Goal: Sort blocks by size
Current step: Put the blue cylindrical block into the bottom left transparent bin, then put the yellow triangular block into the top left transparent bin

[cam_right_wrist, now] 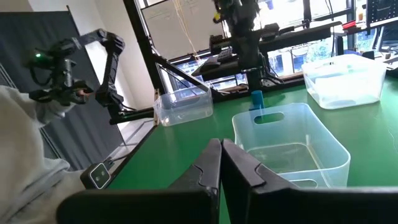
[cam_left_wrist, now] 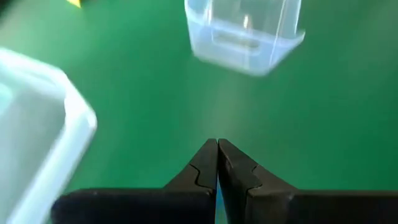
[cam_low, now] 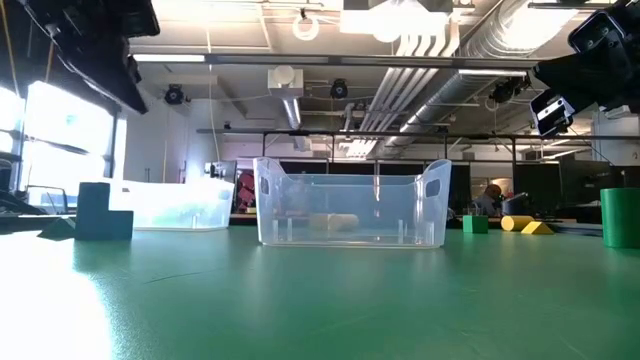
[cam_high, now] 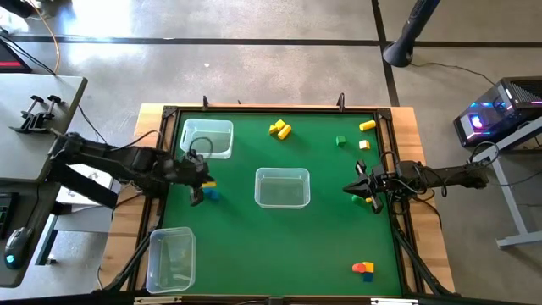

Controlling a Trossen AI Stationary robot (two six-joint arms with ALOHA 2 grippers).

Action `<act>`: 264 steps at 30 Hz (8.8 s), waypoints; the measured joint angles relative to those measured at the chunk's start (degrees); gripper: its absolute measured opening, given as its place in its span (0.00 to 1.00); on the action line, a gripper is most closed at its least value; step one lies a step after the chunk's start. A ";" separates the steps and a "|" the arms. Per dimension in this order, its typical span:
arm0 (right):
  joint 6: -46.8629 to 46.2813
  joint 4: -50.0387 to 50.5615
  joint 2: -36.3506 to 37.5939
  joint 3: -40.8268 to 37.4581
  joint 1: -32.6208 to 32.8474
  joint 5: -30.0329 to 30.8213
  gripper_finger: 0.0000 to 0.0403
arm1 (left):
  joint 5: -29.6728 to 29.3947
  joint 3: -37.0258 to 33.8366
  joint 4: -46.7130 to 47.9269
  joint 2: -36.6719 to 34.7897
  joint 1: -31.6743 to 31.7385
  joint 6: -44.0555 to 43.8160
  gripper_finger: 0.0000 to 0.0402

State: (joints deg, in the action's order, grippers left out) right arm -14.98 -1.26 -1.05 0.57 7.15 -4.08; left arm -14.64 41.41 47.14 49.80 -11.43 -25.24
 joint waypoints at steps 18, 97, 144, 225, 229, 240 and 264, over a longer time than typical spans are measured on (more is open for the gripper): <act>0.00 0.00 0.01 0.01 0.01 0.00 0.00 | 7.79 2.18 10.33 6.86 1.83 -16.16 0.53; 0.00 0.00 -0.07 -0.01 0.00 -0.02 0.00 | 21.42 14.07 6.76 31.77 -42.52 -53.15 0.25; 0.00 -0.01 -0.05 0.00 0.00 -0.02 0.00 | -14.04 25.64 8.50 27.30 -34.81 -19.65 0.54; 0.00 0.00 -0.12 -0.01 -0.01 0.00 0.00 | 23.37 42.61 -27.50 73.24 46.98 40.86 0.42; 0.00 0.00 -0.12 0.00 -0.01 0.00 0.00 | 23.37 42.57 -27.48 73.24 46.52 40.88 0.35; 0.00 0.00 -0.12 -0.01 0.00 0.00 0.00 | 23.39 42.57 -27.70 73.24 45.54 40.95 0.18; 0.00 0.00 -0.12 0.00 0.00 0.00 0.00 | 9.64 38.80 -19.36 57.53 43.29 38.78 0.10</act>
State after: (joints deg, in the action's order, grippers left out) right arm -14.98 -1.26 -1.17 0.57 7.15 -4.08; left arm -5.00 80.21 27.78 107.33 31.85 13.54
